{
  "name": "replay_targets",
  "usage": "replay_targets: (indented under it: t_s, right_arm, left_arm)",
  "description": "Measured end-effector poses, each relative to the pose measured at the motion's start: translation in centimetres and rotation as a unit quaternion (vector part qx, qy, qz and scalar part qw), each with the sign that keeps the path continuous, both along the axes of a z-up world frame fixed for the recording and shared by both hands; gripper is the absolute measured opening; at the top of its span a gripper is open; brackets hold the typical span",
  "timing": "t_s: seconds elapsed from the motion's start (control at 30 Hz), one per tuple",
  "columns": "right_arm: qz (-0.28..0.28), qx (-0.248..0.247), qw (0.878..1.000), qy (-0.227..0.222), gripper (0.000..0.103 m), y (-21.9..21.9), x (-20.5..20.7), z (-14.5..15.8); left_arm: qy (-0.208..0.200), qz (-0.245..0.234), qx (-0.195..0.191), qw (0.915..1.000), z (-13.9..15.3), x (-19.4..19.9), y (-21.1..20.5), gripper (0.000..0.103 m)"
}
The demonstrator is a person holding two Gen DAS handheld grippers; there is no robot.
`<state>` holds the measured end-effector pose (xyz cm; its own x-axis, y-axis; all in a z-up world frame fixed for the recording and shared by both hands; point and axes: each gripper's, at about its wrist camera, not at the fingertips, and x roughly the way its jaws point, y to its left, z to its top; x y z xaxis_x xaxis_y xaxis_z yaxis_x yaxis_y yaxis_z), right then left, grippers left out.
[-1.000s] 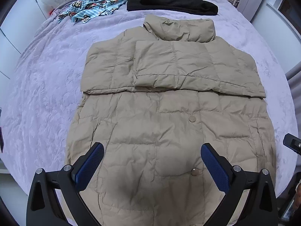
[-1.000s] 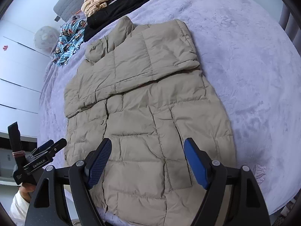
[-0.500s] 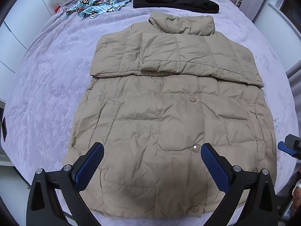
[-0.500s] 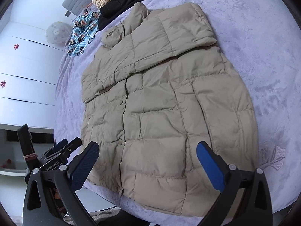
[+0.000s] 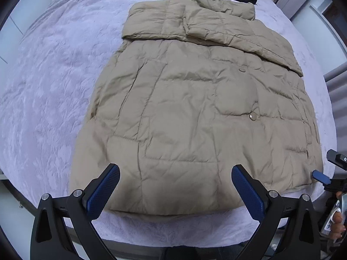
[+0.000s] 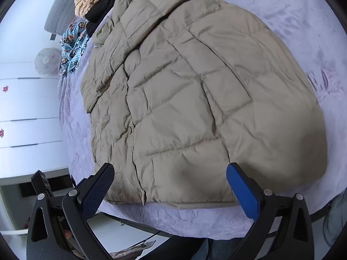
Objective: Fold large clothes
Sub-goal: 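Open both tools and lift them away from the folded jacket, then grasp the jacket hem with both tools and fold it toward the collar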
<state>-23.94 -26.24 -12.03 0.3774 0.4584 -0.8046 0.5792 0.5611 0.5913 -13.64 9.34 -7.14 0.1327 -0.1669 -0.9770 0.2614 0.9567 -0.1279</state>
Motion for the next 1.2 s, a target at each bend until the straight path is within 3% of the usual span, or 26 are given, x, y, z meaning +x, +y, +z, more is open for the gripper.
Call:
replay_targets:
  t_s: [0.23,0.47,0.7,0.9,1.0,1.07,1.13,1.2]
  right_arm:
    - [-0.084,0.034,0.996,-0.008,0.103,0.3,-4.9,-0.7]
    - [-0.147,0.049,0.988,-0.005,0.103,-0.8,-8.5,-1.6]
    - [-0.201,0.088,0.976,-0.001,0.103,-1.5,-10.5,-3.7]
    - [-0.241,0.122,0.963,-0.014,0.103,-1.4,-10.3,-4.8]
    - [-0.25,0.125,0.96,-0.029,0.103,-1.8,-9.7,-4.7]
    - [-0.257,0.124,0.958,-0.032,0.103,-2.2,-9.5,-4.9]
    - [-0.27,0.126,0.954,-0.033,0.102,-2.6,-9.4,-5.2]
    - [-0.287,0.136,0.947,-0.034,0.097,-3.1,-9.5,-5.8]
  left_arm:
    - [0.019,0.059,-0.075,0.9953,0.0,-0.6,7.0,0.103]
    - [0.081,0.116,-0.158,0.9774,-2.7,-2.0,11.3,0.103]
    - [0.147,0.157,-0.237,0.9475,-6.5,-2.0,10.9,0.101]
    - [0.148,0.165,-0.254,0.9415,-7.7,-0.2,8.9,0.1]
    - [0.153,0.17,-0.247,0.9417,-7.9,0.9,8.6,0.077]
    - [0.158,0.17,-0.25,0.94,-8.1,1.3,8.6,0.054]
    - [0.158,0.158,-0.245,0.9434,-8.1,1.6,8.4,0.023]
    - [0.148,0.145,-0.245,0.9472,-7.7,1.7,8.6,0.019]
